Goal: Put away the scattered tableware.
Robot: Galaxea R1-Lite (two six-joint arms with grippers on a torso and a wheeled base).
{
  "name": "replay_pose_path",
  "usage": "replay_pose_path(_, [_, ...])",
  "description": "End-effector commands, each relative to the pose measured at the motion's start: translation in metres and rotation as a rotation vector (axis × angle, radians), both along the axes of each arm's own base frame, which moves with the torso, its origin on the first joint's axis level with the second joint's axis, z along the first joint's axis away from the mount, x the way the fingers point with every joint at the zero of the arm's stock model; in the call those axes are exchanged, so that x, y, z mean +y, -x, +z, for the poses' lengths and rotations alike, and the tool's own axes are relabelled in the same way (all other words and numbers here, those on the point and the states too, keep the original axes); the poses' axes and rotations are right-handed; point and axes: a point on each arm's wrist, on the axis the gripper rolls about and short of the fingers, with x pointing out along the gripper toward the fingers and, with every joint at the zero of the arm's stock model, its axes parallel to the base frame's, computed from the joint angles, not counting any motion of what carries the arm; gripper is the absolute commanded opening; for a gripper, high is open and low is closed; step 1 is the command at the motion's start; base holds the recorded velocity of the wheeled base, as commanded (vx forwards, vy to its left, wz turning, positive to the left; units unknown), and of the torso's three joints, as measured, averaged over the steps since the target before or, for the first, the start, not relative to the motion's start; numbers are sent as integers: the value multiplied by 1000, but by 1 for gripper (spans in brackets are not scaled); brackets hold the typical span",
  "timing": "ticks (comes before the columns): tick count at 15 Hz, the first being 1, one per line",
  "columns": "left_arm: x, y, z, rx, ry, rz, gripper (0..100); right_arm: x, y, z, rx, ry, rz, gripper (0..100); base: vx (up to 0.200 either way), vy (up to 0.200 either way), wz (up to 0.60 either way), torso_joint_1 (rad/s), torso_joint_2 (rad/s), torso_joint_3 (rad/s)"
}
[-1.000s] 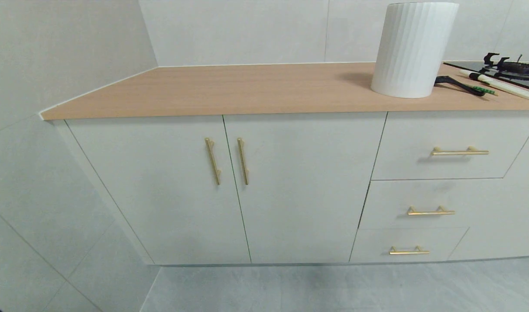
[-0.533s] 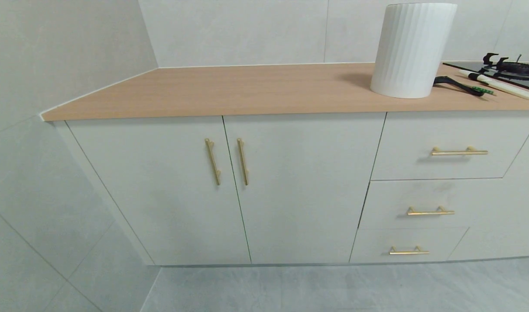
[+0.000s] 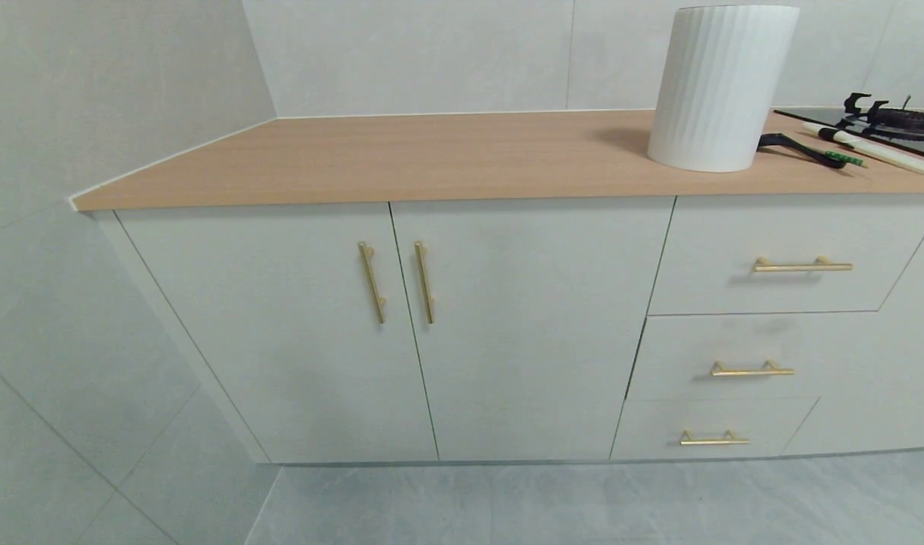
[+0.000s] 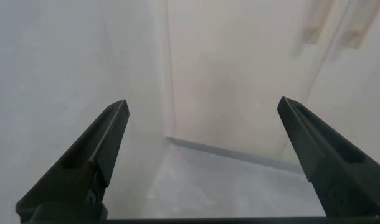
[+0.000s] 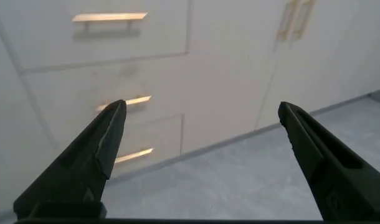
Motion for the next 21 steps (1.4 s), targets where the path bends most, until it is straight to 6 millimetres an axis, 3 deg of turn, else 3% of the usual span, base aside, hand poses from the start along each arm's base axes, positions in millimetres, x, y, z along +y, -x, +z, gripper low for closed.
replay_pose_path(1, [-3, -1, -3, 22, -9, -139, 100, 2, -1, -9, 48, -25, 83, 100, 0, 0, 0, 0, 0, 0])
replay_pose_path(5, [-4, -1, -5, 48, -37, -181, 100, 9, -3, -14, 83, -62, 434, 100, 0, 0, 0, 0, 0, 0])
replay_pose_path(7, [-4, -1, -5, 46, -28, -181, 100, 9, -8, -14, 172, -83, 488, 100, 0, 0, 0, 0, 0, 0])
replay_pose_path(21, [-4, -1, -5, 43, -22, -180, 100, 9, -3, -16, 97, -94, 426, 100, 0, 0, 0, 0, 0, 0])
